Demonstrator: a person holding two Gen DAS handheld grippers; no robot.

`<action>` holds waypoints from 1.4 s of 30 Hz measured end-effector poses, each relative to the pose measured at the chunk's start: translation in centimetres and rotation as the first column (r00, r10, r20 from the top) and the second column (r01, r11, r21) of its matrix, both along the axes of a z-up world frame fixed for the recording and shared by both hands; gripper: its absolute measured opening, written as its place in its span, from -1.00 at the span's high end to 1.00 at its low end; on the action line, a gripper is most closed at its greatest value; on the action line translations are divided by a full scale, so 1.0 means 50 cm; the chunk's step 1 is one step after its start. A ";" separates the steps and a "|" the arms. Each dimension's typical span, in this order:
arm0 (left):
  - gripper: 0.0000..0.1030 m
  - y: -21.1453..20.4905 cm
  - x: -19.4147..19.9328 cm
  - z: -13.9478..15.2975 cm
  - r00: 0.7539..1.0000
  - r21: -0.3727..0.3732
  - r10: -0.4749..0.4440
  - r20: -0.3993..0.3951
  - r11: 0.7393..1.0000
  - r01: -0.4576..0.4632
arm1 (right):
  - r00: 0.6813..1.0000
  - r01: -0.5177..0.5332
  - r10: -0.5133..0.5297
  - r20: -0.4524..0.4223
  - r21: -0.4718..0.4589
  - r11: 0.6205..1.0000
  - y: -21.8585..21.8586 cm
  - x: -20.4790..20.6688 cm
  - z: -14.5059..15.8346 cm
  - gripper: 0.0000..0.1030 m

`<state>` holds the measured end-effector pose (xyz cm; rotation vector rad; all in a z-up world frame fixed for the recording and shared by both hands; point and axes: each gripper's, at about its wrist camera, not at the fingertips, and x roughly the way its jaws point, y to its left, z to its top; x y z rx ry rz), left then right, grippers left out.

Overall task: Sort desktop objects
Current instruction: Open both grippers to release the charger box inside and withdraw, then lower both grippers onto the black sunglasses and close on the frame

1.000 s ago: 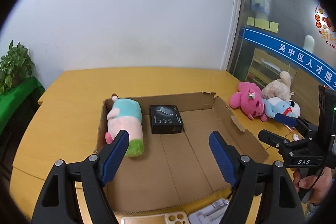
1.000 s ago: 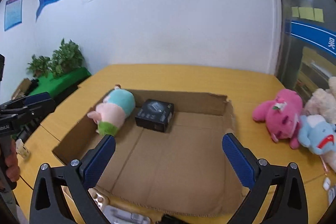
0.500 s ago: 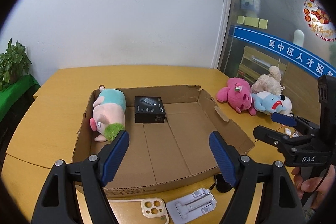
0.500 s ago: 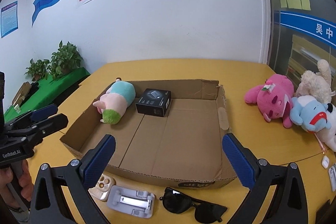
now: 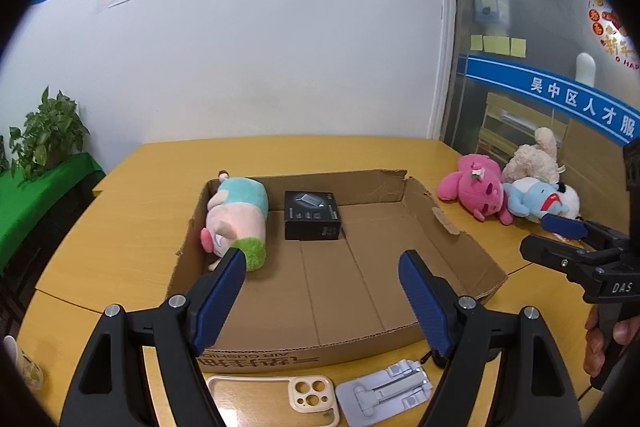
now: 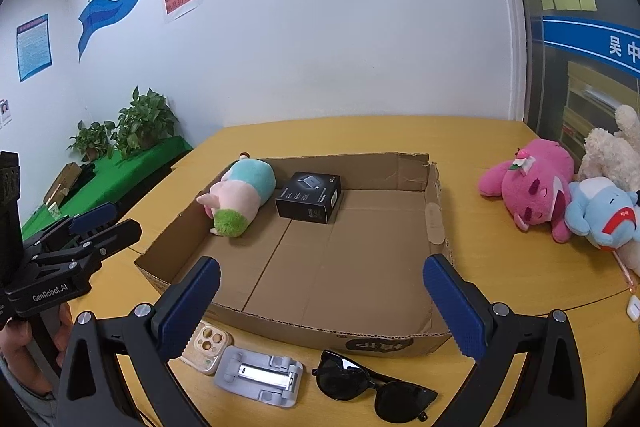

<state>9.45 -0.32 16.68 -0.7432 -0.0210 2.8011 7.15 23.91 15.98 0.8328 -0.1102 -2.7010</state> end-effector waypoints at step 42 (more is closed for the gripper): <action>-0.53 0.127 -0.052 -0.222 0.865 0.218 -0.311 0.395 0.946 0.241 | 0.884 -0.268 0.204 0.421 0.098 0.958 0.046 0.069 -0.356 -0.30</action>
